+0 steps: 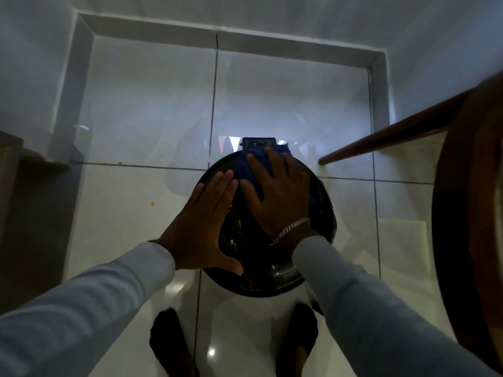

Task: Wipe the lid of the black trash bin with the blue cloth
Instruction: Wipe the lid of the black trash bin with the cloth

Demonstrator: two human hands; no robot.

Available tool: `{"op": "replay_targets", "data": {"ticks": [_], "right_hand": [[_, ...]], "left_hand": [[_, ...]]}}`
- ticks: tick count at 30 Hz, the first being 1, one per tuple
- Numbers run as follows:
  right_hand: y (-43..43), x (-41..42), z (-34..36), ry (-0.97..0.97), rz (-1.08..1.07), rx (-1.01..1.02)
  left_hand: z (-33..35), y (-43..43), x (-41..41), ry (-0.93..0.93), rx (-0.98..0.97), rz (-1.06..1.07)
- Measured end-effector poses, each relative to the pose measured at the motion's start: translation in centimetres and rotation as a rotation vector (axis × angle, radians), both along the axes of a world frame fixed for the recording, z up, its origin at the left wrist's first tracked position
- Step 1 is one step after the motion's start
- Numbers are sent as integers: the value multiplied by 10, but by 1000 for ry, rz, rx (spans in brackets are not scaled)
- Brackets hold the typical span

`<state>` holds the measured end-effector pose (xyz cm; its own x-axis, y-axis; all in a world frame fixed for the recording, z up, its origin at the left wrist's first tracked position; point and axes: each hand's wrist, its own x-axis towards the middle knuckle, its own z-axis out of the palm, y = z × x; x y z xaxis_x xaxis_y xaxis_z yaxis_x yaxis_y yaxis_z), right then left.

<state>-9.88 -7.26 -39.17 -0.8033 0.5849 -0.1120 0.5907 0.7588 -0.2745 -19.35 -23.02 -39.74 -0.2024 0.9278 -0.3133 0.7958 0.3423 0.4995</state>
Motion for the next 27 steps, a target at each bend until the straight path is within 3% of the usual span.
{"op": "replay_targets", "data": {"ticks": [4, 10, 14, 19, 22, 24, 27], "right_hand": [[-21, 55, -1, 64, -73, 20], [-87, 83, -8, 118, -451, 36], [-116, 88, -16, 132, -384, 72], [-93, 70, -15, 111, -318, 96], [-87, 46, -1, 118, -227, -10], [-76, 39, 10, 238, -131, -176], [-33, 48, 20, 413, -235, -342]], "left_hand": [[4, 1, 1, -6, -6, 0], [2, -1, 3, 17, -3, 6], [-3, -3, 2, 23, 18, -17], [-7, -4, -7, 40, 31, -73], [-5, -6, -9, 8, 25, -100], [2, -5, -12, -69, -7, -94], [19, -4, -14, -172, -61, -39]]}}
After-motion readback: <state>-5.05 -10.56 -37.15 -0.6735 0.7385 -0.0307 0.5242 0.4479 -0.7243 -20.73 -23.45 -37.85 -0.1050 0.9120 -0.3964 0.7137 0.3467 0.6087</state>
